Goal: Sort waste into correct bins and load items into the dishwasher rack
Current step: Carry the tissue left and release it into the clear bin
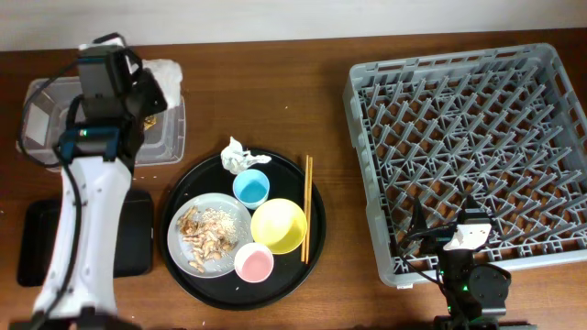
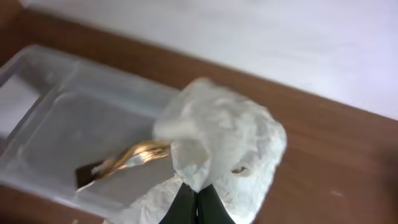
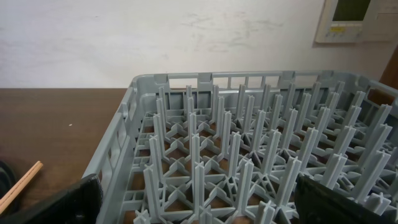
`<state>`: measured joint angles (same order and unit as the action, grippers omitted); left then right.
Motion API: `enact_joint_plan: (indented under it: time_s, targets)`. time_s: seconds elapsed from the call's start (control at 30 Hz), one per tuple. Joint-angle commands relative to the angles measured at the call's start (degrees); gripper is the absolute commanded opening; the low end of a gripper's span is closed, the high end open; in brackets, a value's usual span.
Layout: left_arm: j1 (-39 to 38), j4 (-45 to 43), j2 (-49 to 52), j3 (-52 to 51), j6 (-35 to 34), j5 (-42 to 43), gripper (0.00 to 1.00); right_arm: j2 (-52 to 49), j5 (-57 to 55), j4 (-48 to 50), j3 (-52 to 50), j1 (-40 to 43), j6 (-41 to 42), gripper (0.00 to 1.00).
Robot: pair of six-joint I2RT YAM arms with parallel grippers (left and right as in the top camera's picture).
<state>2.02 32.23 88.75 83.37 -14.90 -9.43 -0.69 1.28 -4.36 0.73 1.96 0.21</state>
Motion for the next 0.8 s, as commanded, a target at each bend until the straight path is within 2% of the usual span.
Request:
enact_joint_plan:
  time_s: [0.0,0.2,0.23,0.27,0.3,0.33,0.43,0.53,0.67,0.77]
  targets:
    - [3.3,-0.3,6.4,0.3,-4.4,-6.5,0.00,0.4,-0.5,-0.2,-0.4,0.3,0.2,0.99]
    - [7.4,-0.3,9.7,0.3,-6.4,-6.4,0.01,0.4,-0.5,-0.2,-0.4,0.3,0.3,0.99]
    - [7.8,-0.3,9.7,0.3,-6.3,-6.4,0.05,0.4,-0.5,-0.2,-0.4,0.3,0.3,0.99]
    - [8.2,-0.2,9.7,0.3,-6.3,-6.4,0.28,0.4,-0.5,-0.2,-0.4,0.3,0.2,0.99]
    - [8.4,-0.1,9.7,0.3,-6.3,-6.5,0.57,0.4,-0.5,-0.2,-0.4,0.3,0.3,0.99]
    - [8.4,0.2,9.7,0.3,-6.3,-6.4,0.80,0.4,-0.5,-0.2,-0.4,0.3,0.3,0.99]
    - [8.4,2.5,9.0,0.3,-6.3,-5.0,0.86,0.4,-0.5,-0.2,-0.4,0.3,0.2,0.99]
    - [8.2,2.9,6.2,0.3,-6.3,0.0,0.86,0.4,-0.5,-0.2,-0.4,0.3,0.2,0.99]
    - [7.6,2.2,0.3,0.3,-6.0,12.9,0.73,0.4,-0.5,-0.2,-0.4,0.3,0.3,0.99]
    - [5.1,3.2,-2.5,0.3,-6.0,19.9,0.73,0.4,-0.5,-0.2,-0.4,0.3,0.3,0.99]
